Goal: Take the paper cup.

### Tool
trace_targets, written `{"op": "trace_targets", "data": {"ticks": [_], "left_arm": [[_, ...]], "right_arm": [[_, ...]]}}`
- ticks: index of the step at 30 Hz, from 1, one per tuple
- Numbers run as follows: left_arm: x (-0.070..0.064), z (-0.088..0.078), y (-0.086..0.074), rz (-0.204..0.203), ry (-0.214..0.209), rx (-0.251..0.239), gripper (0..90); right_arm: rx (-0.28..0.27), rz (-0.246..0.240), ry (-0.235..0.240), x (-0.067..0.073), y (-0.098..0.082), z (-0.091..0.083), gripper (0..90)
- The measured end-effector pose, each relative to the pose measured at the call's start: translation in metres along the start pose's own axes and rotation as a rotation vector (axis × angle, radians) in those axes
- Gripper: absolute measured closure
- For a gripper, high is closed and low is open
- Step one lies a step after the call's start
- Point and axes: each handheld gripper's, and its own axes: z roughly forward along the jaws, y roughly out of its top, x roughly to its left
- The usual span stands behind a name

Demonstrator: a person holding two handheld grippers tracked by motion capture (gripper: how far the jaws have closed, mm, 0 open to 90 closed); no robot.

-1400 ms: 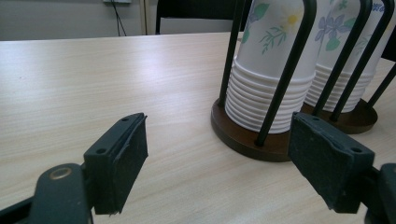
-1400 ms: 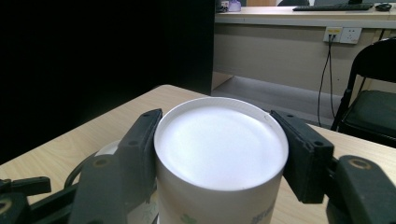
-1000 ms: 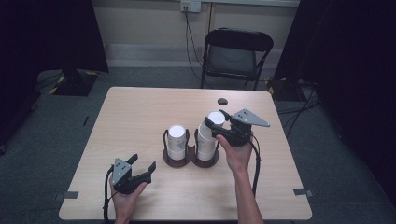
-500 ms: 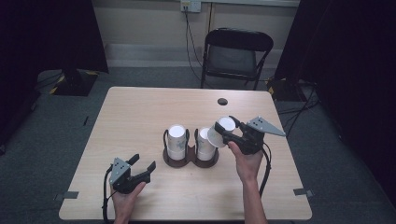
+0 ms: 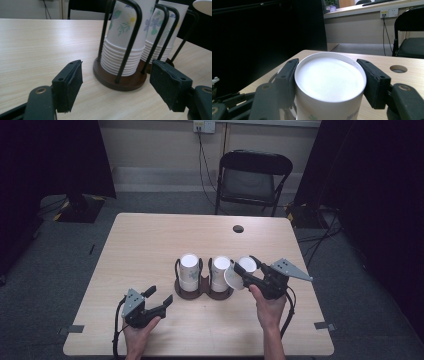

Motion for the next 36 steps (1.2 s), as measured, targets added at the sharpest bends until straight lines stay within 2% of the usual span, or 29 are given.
{"op": "trace_targets", "data": {"ticks": [7,9,12,18,21,22,23,24,27,31,33,34,36], "left_arm": [[-0.008,0.003,0.002,0.004,-0.053,-0.005,26.2],[-0.011,0.003,0.004,0.02,-0.074,-0.008,24.6],[-0.013,0.004,0.006,0.025,-0.084,-0.013,24.5],[-0.018,0.006,0.01,0.024,-0.112,-0.024,27.7],[-0.022,0.009,0.011,0.03,-0.144,-0.021,30.1],[-0.022,0.009,0.011,0.03,-0.144,-0.021,31.1],[-0.025,0.01,0.012,0.035,-0.154,-0.027,31.4],[-0.025,0.01,0.012,0.035,-0.154,-0.027,31.5],[-0.031,0.012,0.014,0.05,-0.181,-0.031,32.7],[-0.035,0.013,0.016,0.065,-0.198,-0.035,34.7],[-0.039,0.015,0.016,0.066,-0.225,-0.042,38.8],[-0.039,0.015,0.016,0.066,-0.225,-0.042,39.6],[-0.042,0.016,0.016,0.069,-0.253,-0.046,41.5]], "right_arm": [[-0.008,0.041,0.019,0.004,-0.013,-0.007,37.0],[-0.016,0.046,0.021,0.007,-0.019,-0.011,37.0],[-0.018,0.052,0.03,0.01,-0.023,-0.013,37.0],[-0.022,0.096,0.065,0.013,-0.034,-0.015,37.0],[-0.031,0.141,0.103,0.016,-0.042,-0.015,37.0],[-0.031,0.141,0.103,0.016,-0.042,-0.015,37.0],[-0.035,0.172,0.127,0.018,-0.046,-0.014,37.0],[-0.035,0.172,0.127,0.018,-0.046,-0.014,37.0],[-0.049,0.221,0.162,0.02,-0.053,-0.014,37.0],[-0.048,0.259,0.168,0.021,-0.058,-0.014,37.0],[-0.059,0.296,0.188,0.02,-0.064,-0.015,37.0],[-0.059,0.296,0.188,0.02,-0.064,-0.015,37.0],[-0.061,0.313,0.203,0.021,-0.066,-0.014,37.0]]}}
